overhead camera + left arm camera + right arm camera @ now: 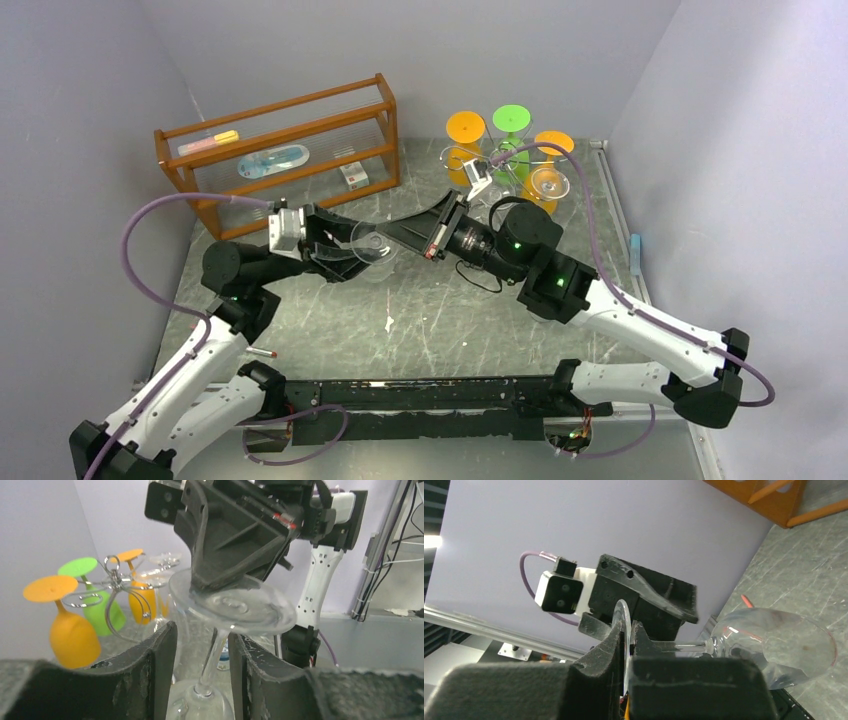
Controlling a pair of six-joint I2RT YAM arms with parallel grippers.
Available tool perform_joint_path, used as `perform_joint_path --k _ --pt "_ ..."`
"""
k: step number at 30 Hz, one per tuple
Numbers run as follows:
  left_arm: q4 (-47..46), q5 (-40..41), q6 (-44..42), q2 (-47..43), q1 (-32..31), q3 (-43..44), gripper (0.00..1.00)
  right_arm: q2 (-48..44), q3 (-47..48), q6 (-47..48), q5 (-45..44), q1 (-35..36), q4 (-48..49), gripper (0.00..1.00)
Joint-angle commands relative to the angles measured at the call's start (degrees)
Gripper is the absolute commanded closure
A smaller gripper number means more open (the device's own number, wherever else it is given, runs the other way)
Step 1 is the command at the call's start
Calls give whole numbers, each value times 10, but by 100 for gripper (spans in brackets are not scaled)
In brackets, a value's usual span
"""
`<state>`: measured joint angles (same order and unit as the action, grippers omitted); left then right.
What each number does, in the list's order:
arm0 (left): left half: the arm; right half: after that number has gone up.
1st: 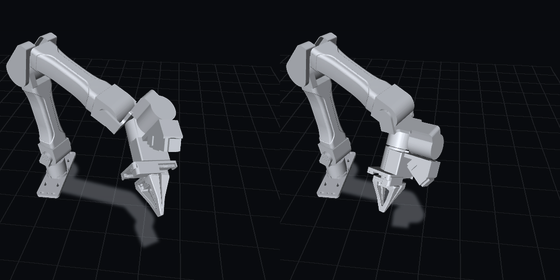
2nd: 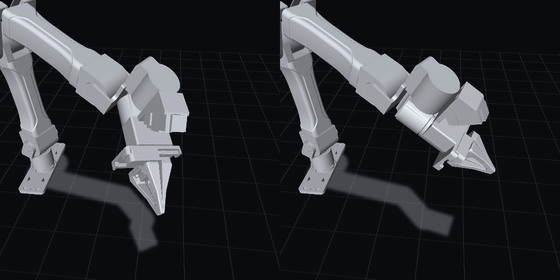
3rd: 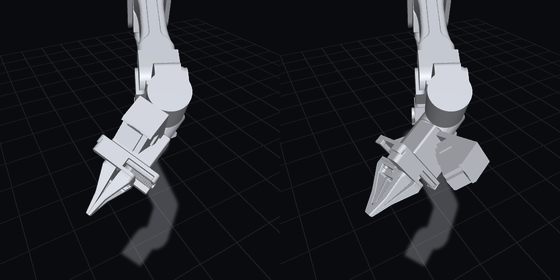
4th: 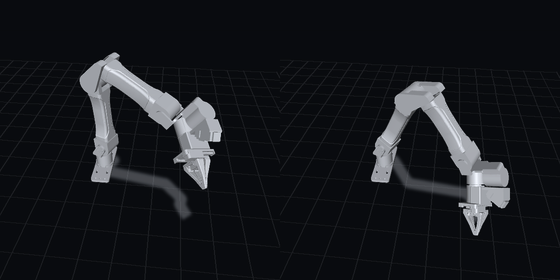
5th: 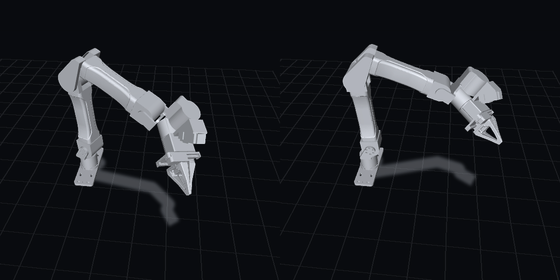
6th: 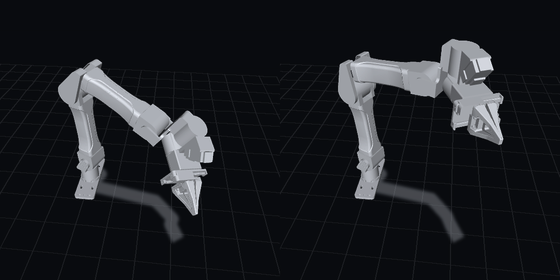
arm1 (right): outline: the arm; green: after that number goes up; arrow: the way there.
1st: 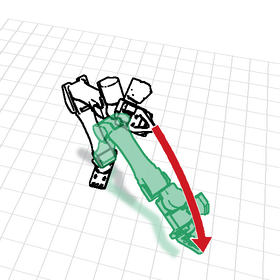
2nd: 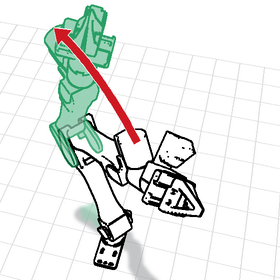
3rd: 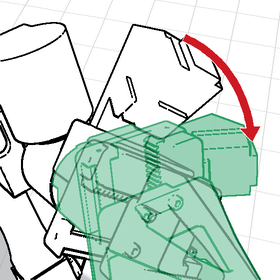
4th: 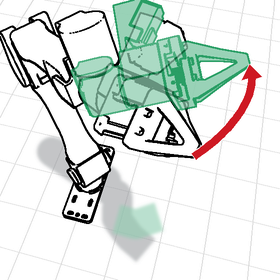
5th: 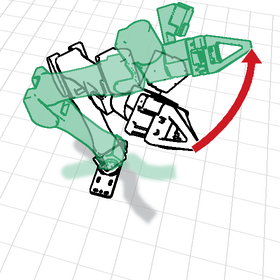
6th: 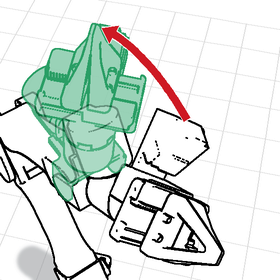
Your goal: Place the wine glass upside down on the wine glass rack
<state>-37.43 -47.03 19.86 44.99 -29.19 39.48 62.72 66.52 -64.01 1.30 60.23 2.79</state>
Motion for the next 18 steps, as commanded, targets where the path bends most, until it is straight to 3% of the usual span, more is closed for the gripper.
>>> perform_joint_path --k 1,4,14,16,18 --pt "43 -34 -35 13 -1 10 55 -25 -8 -28 10 0 46 100" --pt "79 -53 -64 22 -1 23 58 -28 -7 -32 13 0 51 100" --pt "319 -83 -201 48 -1 104 67 -33 -10 -23 8 -2 65 100" --pt "348 -88 -231 51 -1 114 74 -34 -13 -22 7 -3 71 100" --pt "357 -90 -239 53 -1 119 90 -35 -12 -20 5 -4 73 100"
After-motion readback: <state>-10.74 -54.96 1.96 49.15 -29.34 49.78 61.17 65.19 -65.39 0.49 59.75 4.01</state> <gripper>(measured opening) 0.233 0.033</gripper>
